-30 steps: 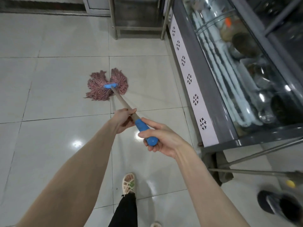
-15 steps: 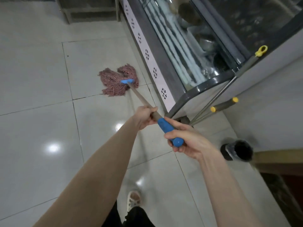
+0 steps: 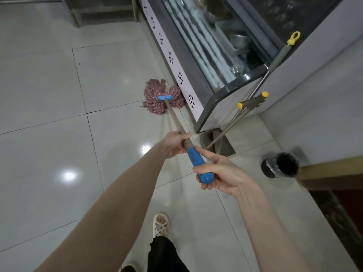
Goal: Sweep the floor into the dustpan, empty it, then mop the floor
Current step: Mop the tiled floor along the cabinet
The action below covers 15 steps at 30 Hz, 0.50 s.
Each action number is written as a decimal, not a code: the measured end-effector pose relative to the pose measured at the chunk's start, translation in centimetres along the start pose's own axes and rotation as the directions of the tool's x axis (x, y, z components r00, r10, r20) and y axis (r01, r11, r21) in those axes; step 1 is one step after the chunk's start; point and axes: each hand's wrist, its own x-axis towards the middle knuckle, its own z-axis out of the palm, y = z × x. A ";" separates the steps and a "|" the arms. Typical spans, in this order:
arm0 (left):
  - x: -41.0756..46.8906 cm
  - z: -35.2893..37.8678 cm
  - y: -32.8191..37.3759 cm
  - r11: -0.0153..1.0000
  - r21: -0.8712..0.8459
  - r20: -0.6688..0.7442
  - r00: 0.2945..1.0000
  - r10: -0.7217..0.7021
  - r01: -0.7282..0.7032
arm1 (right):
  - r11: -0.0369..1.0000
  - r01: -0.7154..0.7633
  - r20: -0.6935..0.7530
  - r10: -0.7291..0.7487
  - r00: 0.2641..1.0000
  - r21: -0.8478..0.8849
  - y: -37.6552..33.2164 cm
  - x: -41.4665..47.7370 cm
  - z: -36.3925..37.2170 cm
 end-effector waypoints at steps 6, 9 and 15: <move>-5.5 -4.2 -2.9 0.999 -0.024 -0.066 0.997 0.027 -0.028 | 0.999 -0.018 0.077 0.020 0.997 -0.035 3.2 -1.5 4.6; -8.6 -7.3 -4.8 0.999 -0.024 -0.100 0.995 0.031 -0.033 | 0.997 -0.024 0.114 0.033 0.993 -0.072 5.3 -2.1 7.8; -15.7 -14.6 -9.0 0.997 -0.018 -0.182 0.981 0.070 -0.074 | 0.985 -0.031 0.214 0.068 0.975 -0.170 9.7 -3.2 15.4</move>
